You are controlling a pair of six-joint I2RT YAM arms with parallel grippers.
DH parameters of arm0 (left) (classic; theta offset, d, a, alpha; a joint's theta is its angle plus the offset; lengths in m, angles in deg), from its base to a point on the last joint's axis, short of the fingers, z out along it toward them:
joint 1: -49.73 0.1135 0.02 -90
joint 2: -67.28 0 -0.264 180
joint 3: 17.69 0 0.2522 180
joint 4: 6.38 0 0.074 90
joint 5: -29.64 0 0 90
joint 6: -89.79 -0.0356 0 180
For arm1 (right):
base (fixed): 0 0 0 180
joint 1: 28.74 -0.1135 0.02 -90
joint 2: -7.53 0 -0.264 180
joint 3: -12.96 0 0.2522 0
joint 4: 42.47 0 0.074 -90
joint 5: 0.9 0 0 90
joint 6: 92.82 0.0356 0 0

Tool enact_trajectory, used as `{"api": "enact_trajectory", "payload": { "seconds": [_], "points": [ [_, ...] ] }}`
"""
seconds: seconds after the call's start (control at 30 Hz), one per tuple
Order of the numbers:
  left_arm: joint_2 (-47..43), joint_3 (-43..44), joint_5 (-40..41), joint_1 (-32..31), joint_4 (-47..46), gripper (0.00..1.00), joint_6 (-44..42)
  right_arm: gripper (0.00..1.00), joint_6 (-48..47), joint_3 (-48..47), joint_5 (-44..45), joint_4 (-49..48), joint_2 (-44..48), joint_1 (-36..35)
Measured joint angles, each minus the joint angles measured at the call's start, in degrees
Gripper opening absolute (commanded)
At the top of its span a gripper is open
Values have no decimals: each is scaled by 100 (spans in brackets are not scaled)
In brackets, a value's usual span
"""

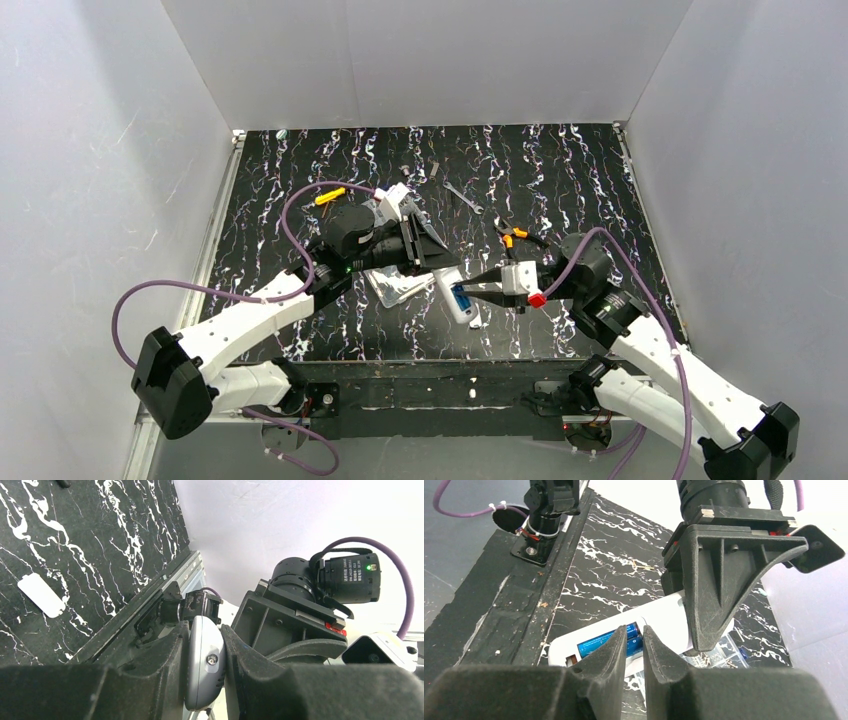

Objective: Load the batteries into the remote control
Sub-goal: Load the battery into the remote control.

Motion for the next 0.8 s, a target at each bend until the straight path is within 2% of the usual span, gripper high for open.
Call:
{"api": "enact_trajectory", "payload": {
  "seconds": [0.43,0.8],
  "points": [
    [116,184,59,28,-190,0,138,26,673,761,737,-1451,581,-7],
    [192,264,118,44,-363,0,282,25,979,968,999,-2090,625,-7]
  ]
}}
